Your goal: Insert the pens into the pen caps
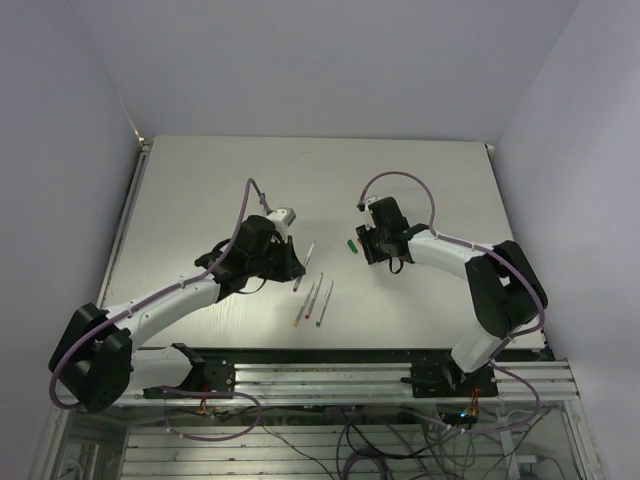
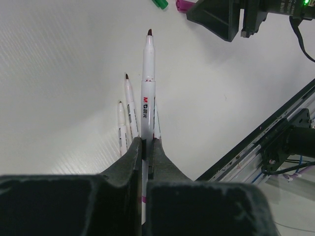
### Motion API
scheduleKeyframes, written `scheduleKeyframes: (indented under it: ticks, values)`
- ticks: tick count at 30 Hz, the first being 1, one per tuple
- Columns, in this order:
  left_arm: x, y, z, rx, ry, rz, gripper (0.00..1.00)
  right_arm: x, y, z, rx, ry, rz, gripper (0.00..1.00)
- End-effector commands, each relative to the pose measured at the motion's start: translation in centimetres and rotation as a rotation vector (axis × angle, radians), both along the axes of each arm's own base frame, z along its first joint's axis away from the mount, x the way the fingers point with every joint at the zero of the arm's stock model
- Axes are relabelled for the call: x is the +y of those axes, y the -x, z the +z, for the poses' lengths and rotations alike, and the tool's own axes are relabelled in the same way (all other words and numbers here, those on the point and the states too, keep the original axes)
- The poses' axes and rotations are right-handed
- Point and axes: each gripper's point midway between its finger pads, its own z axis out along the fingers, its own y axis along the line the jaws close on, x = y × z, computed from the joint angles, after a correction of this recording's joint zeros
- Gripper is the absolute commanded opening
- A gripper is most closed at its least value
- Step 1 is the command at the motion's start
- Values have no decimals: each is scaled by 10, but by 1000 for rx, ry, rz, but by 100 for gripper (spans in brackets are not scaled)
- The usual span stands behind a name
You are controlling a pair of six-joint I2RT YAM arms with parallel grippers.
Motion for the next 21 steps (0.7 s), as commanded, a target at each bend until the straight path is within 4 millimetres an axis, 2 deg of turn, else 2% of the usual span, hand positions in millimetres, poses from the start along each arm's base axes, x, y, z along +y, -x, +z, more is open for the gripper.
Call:
scheduleKeyframes:
  ticks: [1, 17, 19, 21]
  values:
    - [-10, -2, 6, -14, 34, -29, 7, 9, -15, 9, -42, -27, 16, 38]
    - [-13, -5, 0, -3, 24, -30, 7, 6, -15, -13, -1, 6, -1, 35]
    - [-12, -4, -1, -1, 22, -28, 7, 6, -14, -15, 7, 7, -9, 30]
    - [-11, -4, -2, 2, 18, -23, 7, 5, -11, -17, 23, 5, -22, 20]
